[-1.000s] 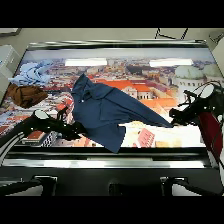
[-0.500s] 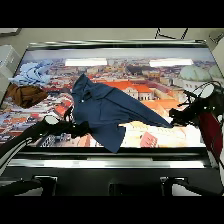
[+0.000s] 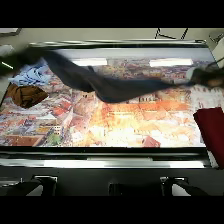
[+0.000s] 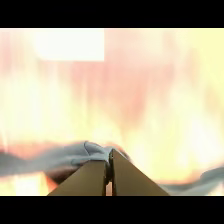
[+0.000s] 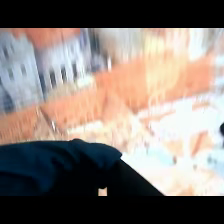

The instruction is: Fold the clothes and pants, and hang the long-sleeved shirts on hangers.

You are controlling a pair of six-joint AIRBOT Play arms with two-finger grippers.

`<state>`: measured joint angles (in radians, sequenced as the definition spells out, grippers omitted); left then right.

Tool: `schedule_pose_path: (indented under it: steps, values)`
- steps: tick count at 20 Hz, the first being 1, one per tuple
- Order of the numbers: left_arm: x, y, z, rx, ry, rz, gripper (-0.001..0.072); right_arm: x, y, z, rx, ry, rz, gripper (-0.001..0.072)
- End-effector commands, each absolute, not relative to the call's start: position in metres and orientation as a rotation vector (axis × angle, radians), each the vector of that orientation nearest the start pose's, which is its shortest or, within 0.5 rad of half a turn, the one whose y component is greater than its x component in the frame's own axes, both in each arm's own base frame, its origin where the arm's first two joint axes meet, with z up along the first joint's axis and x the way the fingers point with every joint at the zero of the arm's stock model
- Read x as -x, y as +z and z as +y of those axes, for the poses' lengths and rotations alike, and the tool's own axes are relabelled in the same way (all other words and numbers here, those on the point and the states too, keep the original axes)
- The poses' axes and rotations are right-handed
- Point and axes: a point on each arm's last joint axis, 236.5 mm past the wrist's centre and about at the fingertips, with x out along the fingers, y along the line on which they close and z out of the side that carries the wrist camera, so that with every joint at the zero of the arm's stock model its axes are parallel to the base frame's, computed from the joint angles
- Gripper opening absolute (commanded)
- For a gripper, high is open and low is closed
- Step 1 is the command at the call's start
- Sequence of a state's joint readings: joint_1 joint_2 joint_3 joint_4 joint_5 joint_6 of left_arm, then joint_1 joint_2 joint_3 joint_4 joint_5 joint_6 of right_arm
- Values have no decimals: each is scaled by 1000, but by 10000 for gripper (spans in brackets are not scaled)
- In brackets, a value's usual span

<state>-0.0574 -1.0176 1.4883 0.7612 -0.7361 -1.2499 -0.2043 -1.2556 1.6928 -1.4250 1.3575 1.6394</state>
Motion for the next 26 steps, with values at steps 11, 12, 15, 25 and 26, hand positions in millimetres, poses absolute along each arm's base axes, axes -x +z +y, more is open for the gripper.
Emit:
schedule_pose_path:
  steps: [11, 12, 15, 25, 26]
  values:
    - [-185, 649, -89, 149, -458, -559, 24, -234, 491, -53, -127, -230, 158, 47]
    - [-191, 645, -87, 134, -444, -540, 23, -230, 488, -53, -125, -233, 173, 47]
    - [-249, 579, -88, 66, -416, -282, 24, -237, 425, -54, -154, -246, 430, 46]
    - [-513, 151, -52, 397, -192, 522, 25, -481, 104, -53, -682, -216, 711, 47]
    - [-523, 123, -51, 437, -167, 571, 25, -497, 88, -47, -788, -211, 705, 48]
